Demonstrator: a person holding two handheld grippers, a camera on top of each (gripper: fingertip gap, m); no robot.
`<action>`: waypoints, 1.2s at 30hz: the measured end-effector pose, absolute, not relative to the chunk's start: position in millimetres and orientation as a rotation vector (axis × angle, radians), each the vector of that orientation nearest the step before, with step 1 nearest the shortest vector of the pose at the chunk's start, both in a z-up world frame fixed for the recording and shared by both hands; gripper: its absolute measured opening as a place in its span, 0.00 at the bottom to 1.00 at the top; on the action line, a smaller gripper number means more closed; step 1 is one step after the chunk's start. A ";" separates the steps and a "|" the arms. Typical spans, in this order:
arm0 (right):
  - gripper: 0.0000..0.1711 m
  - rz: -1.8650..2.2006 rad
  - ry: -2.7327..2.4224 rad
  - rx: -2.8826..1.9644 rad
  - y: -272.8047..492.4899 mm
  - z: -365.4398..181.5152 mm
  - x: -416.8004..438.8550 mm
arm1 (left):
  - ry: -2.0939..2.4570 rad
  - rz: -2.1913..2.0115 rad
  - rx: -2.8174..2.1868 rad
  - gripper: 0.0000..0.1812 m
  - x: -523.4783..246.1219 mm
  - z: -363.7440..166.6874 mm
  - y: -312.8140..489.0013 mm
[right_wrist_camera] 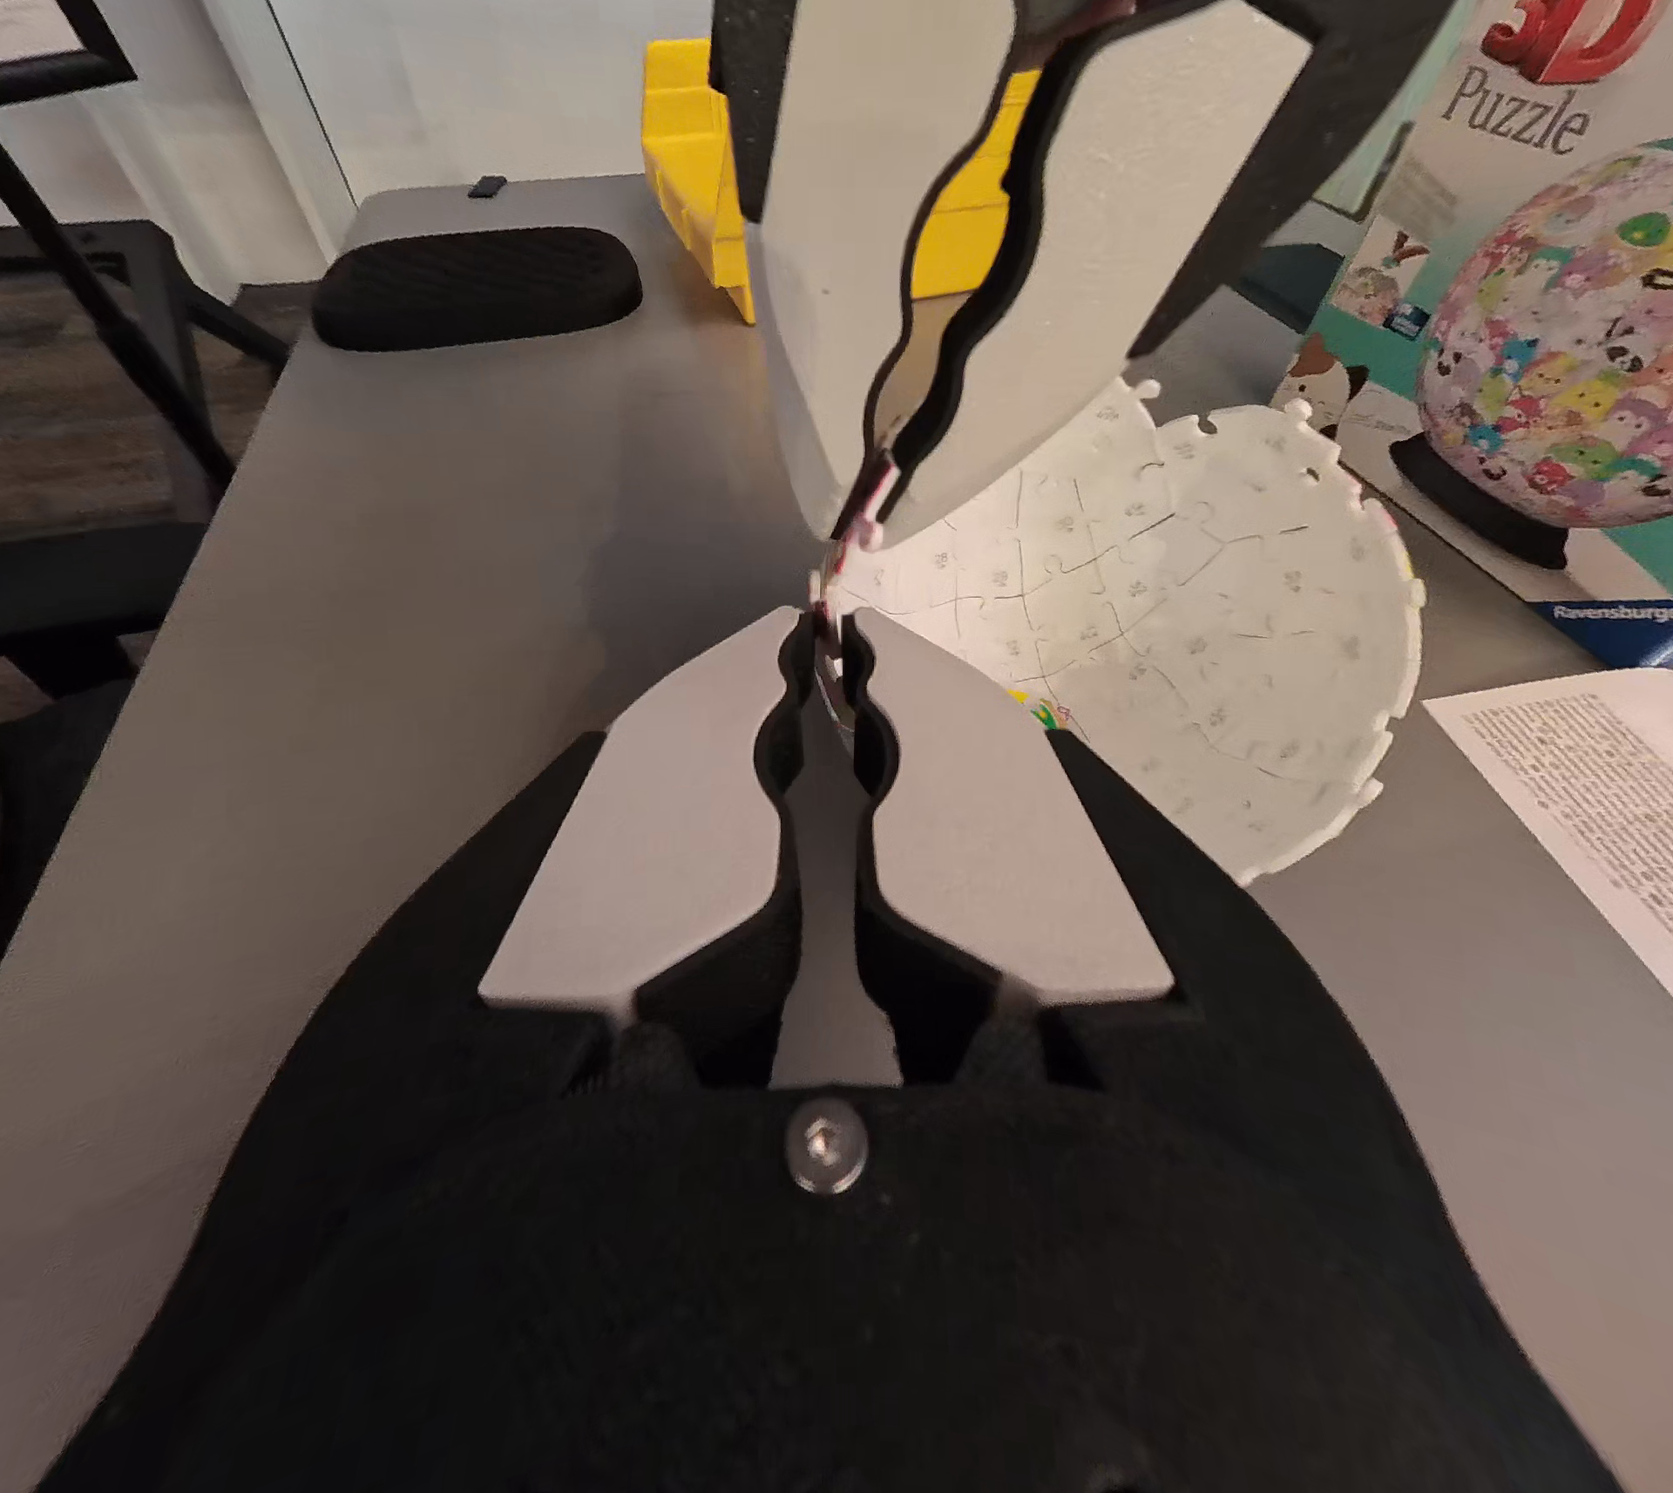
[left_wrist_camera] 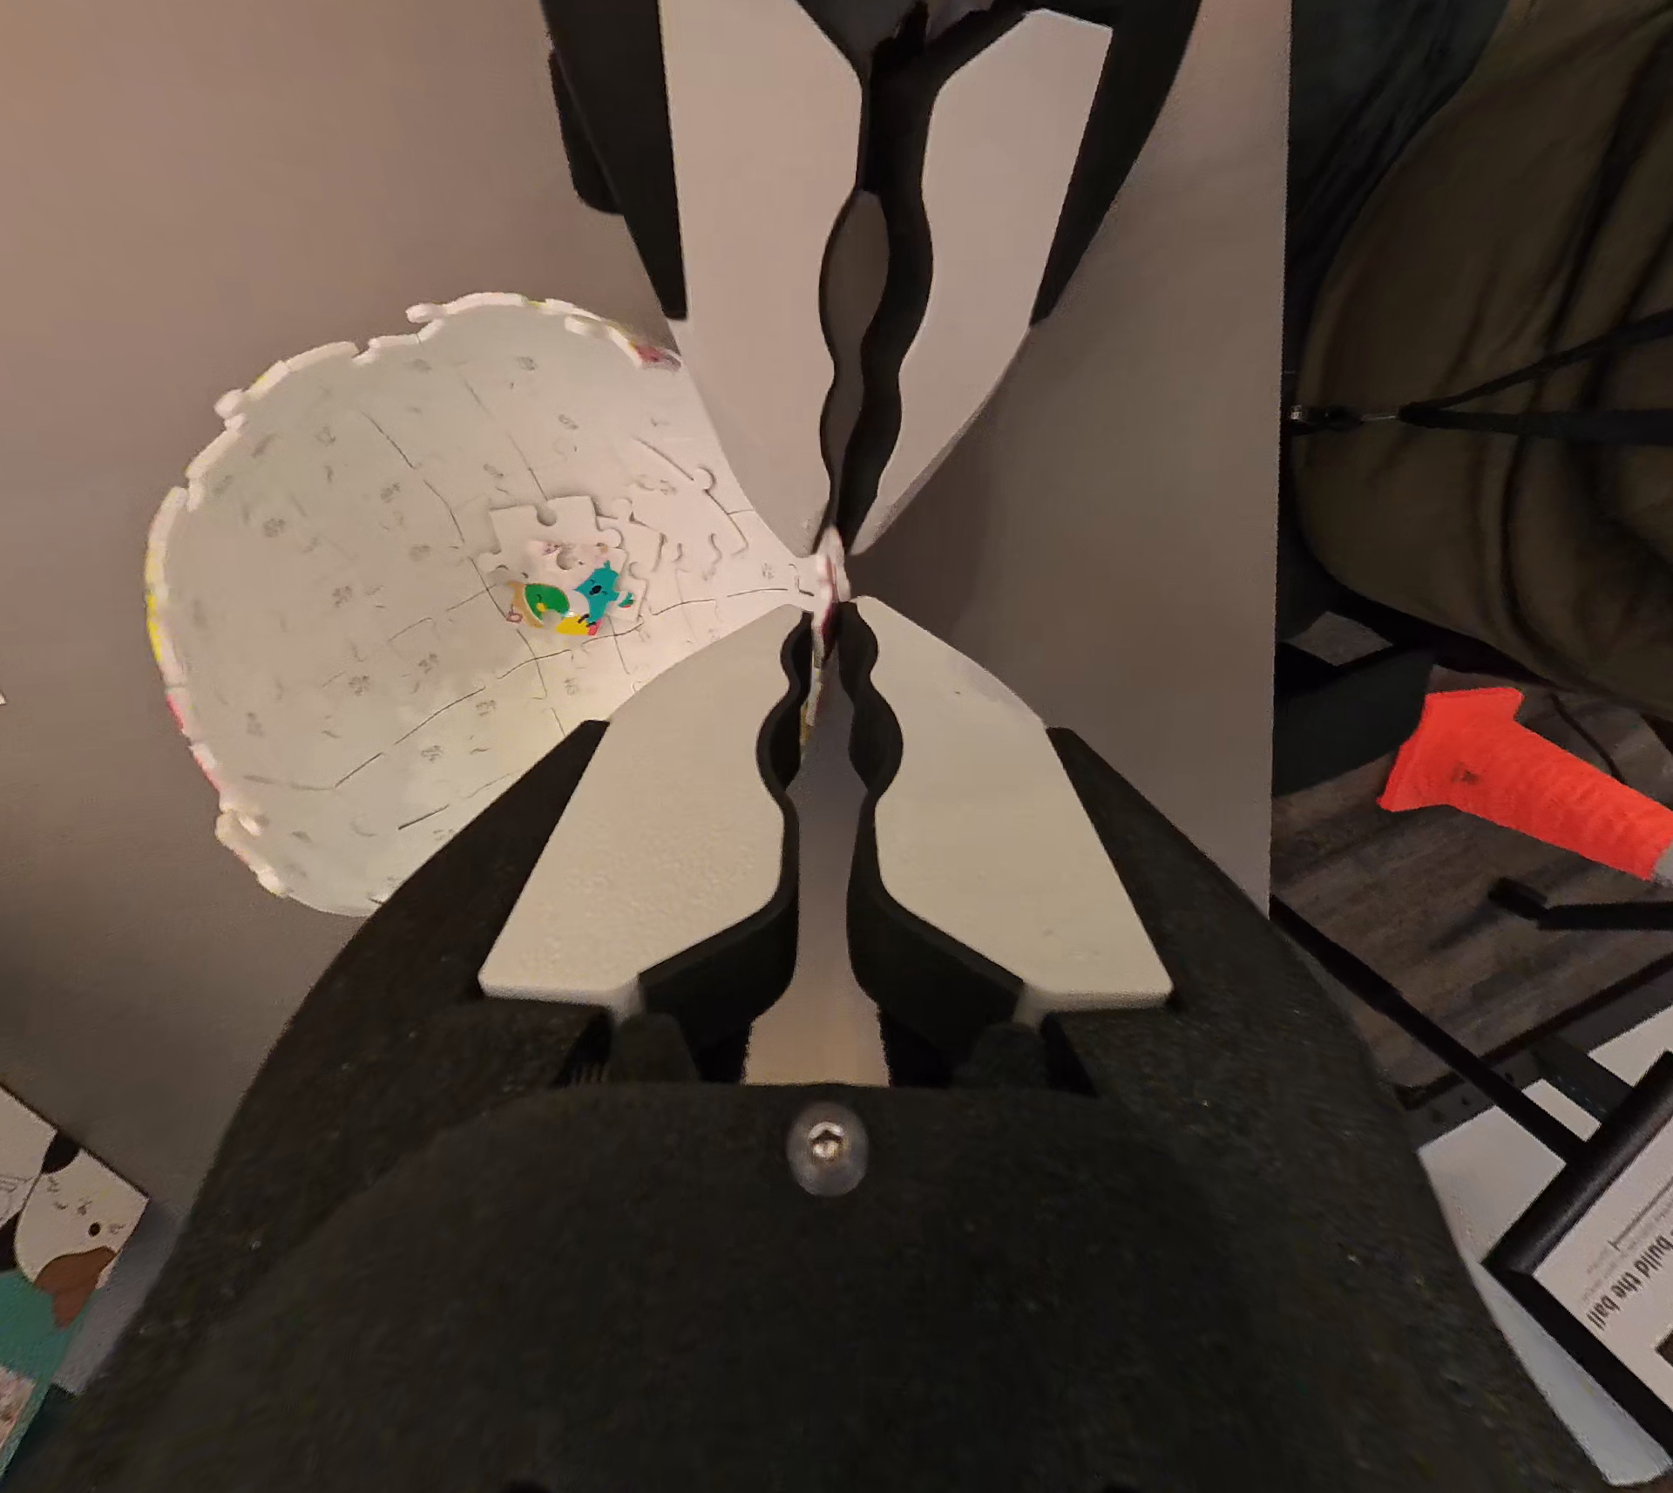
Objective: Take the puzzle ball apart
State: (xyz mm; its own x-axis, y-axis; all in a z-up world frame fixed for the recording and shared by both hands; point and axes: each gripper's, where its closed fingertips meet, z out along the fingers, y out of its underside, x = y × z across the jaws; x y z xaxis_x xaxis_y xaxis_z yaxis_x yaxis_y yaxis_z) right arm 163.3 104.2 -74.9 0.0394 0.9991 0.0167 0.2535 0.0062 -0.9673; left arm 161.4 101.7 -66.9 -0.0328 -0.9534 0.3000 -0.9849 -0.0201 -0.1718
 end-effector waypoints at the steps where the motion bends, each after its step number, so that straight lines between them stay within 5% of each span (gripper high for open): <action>1: 0.04 1.060 -1.365 -1.414 104.0 -74.9 164.0 | -2.137 0.515 2.112 0.03 161.6 -66.3 101.1; 8: 0.13 1.163 -1.249 -1.386 108.3 -56.7 168.6 | -2.170 0.526 2.176 0.17 162.3 -59.6 103.1; 36: 0.04 1.021 -1.280 -1.384 113.7 -49.5 144.7 | -2.251 0.445 2.293 0.05 132.1 -74.0 111.7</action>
State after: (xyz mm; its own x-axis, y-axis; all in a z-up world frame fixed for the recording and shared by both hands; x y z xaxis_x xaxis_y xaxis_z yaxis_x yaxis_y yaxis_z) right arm 144.7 113.7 -49.5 0.1005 0.9946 0.0274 0.1937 0.0074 -0.9810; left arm 132.1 111.7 -74.0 0.0019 -0.9925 0.1225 -0.9645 -0.0342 -0.2619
